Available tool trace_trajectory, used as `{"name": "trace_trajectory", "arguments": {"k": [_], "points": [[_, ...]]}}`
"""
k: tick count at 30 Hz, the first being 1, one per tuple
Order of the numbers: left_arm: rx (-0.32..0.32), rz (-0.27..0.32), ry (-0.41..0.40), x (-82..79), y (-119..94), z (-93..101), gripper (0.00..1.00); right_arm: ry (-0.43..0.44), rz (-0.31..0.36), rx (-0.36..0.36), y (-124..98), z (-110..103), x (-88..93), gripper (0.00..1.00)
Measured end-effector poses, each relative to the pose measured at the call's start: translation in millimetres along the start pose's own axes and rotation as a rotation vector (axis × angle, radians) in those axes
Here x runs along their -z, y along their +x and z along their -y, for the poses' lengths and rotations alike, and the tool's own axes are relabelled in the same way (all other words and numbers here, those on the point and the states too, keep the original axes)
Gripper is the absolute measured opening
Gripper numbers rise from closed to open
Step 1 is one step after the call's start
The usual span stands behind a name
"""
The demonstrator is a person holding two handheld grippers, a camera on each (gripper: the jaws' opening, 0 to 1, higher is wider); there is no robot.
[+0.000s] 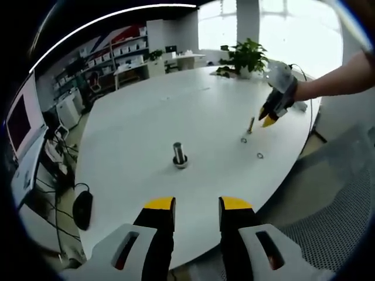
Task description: Place the washer onto the threaded stud by aligning its center hole with the stud, sliding it down to the base, and recovering from edge contact or off-axis alignment until the washer reaches the visible bottom stop.
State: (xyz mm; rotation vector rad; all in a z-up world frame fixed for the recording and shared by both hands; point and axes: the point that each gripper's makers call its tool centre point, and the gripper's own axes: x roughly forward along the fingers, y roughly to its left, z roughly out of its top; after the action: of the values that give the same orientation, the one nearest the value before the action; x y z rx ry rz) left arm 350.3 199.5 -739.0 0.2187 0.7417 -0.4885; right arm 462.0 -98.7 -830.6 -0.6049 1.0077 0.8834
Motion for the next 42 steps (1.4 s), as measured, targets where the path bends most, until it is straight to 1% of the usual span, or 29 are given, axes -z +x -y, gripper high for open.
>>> {"name": "trace_trajectory", "arguments": {"k": [2,4,6,9,11,13,16,19,21,24,28,30,33,39,42], "points": [[0.000,0.002,0.001,0.0,-0.4,0.3,0.28,-0.005,0.005,-0.003,-1.3,-5.3,-1.7,0.23],[0.002,0.004,0.005,-0.7,-0.7,1.1,0.27,0.000,0.015,-0.002,-2.6,-5.9,-3.0,0.23],[0.003,0.006,0.010,-1.5,-0.6,1.8,0.27,0.041,0.021,-0.005,-5.4,-5.2,-2.7,0.23],[0.005,0.011,0.013,-2.5,-0.8,1.9,0.27,0.070,0.045,0.006,-10.8,-2.9,-5.4,0.23],[0.004,0.014,0.012,-2.8,-0.9,1.2,0.27,0.086,0.058,0.002,-13.4,-7.7,-7.5,0.24],[0.004,0.018,0.010,-3.5,-1.5,1.2,0.27,0.081,0.058,-0.001,-12.8,-13.4,-7.8,0.24],[0.005,0.017,0.006,-3.2,-1.1,1.1,0.28,0.059,0.036,-0.015,-7.0,-26.4,-4.7,0.24],[0.003,0.029,0.005,-5.5,-2.6,0.8,0.28,0.054,0.034,-0.035,-3.4,-39.4,-7.1,0.24],[0.002,0.037,0.001,-6.7,-3.3,0.3,0.28,0.030,0.035,-0.057,-1.8,-51.2,-10.6,0.24],[-0.002,0.044,-0.004,-7.7,-4.2,-0.8,0.28,-0.017,0.019,-0.075,2.8,-64.3,-11.8,0.25],[-0.005,0.058,-0.012,-9.8,-5.2,-2.3,0.29,-0.019,0.004,-0.096,9.3,-76.5,-11.7,0.25],[-0.008,0.064,-0.015,-10.8,-5.9,-3.2,0.29,-0.041,-0.006,-0.114,13.4,-85.3,-12.3,0.26],[-0.016,0.073,-0.025,-11.8,-7.4,-4.9,0.29,-0.072,-0.026,-0.121,18.2,-90.4,-12.3,0.26],[-0.029,0.087,-0.035,-13.6,-9.4,-7.6,0.29,-0.058,-0.027,-0.152,26.2,-100.4,-16.9,0.26],[-0.032,0.088,-0.033,-13.9,-9.4,-8.1,0.29,-0.080,-0.041,-0.153,29.9,-105.1,-15.4,0.26]]}}
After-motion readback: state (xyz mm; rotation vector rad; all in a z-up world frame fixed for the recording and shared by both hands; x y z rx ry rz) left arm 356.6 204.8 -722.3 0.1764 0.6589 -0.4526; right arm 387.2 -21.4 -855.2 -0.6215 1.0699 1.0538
